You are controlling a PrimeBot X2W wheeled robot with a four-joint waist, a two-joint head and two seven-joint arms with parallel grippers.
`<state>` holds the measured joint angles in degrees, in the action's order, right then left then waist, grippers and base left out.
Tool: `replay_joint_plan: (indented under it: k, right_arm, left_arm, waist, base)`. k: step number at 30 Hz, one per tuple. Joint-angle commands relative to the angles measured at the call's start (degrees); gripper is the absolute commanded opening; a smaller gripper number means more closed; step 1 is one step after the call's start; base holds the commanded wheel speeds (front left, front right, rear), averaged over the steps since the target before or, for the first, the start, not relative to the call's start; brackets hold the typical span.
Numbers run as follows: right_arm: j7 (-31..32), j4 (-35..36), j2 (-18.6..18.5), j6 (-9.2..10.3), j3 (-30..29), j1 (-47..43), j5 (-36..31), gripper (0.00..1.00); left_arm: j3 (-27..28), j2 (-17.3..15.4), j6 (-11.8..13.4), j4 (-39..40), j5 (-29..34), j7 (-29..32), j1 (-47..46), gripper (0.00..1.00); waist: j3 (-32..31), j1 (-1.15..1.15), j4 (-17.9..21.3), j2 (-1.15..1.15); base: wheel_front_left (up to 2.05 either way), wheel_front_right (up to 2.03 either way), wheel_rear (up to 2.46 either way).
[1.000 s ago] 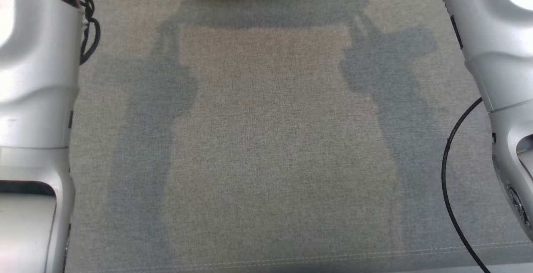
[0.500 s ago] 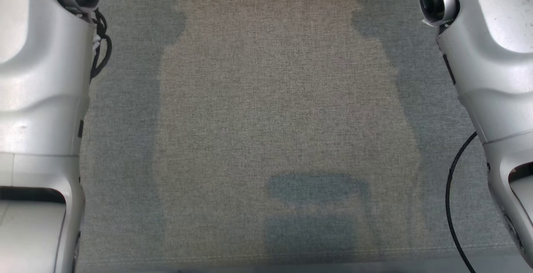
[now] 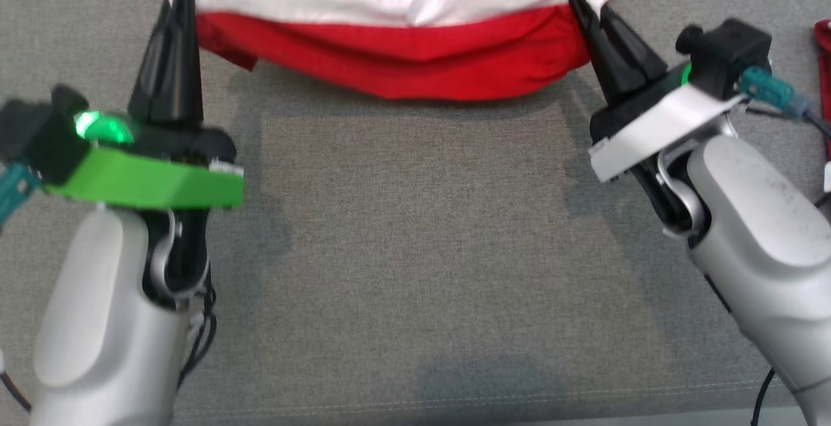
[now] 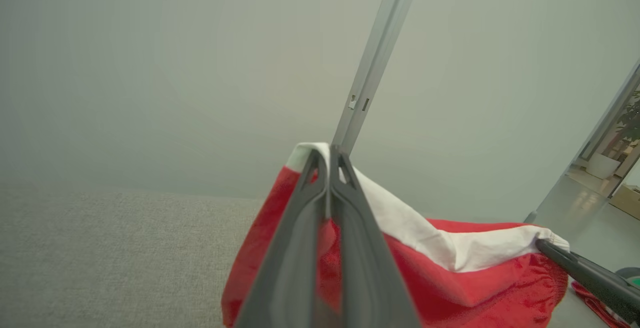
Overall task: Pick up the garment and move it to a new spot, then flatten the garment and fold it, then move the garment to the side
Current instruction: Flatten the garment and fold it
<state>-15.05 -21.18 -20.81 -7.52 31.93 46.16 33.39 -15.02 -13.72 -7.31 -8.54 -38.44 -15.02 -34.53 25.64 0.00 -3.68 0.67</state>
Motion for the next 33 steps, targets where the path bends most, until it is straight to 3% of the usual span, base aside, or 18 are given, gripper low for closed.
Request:
replay_joint_plan:
  k: [1,13,26,33]
  right_arm:
    - [-0.2,1.2,-0.2,0.07,-0.4,-2.3,0.5,0.0]
    - [-0.2,13.0,2.3,0.06,-4.3,-25.5,-7.1,0.0]
    - [-0.2,17.3,5.6,0.06,-8.0,-44.7,-8.7,0.0]
    - [-0.2,18.3,6.1,0.06,-6.1,-50.1,-7.7,0.0]
  left_arm:
    - [0.6,0.1,-0.2,1.1,0.4,-0.1,3.1,0.0]
    - [7.9,5.9,-0.2,9.7,1.3,-0.2,30.7,0.0]
    - [7.6,6.1,-0.2,10.4,-0.6,-0.2,46.4,0.0]
    - [8.5,5.8,-0.2,11.5,-1.5,-0.1,50.4,0.0]
  waist:
    - [-2.9,0.0,0.4,-0.67]
    - [-12.2,0.0,1.0,-0.67]
    - [-19.7,0.0,1.5,-0.67]
    - [-21.3,0.0,2.1,-0.67]
  base:
    - [0.0,0.0,0.0]
    - [0.0,0.0,0.0]
    - [0.0,0.0,0.0]
    - [0.0,0.0,0.0]
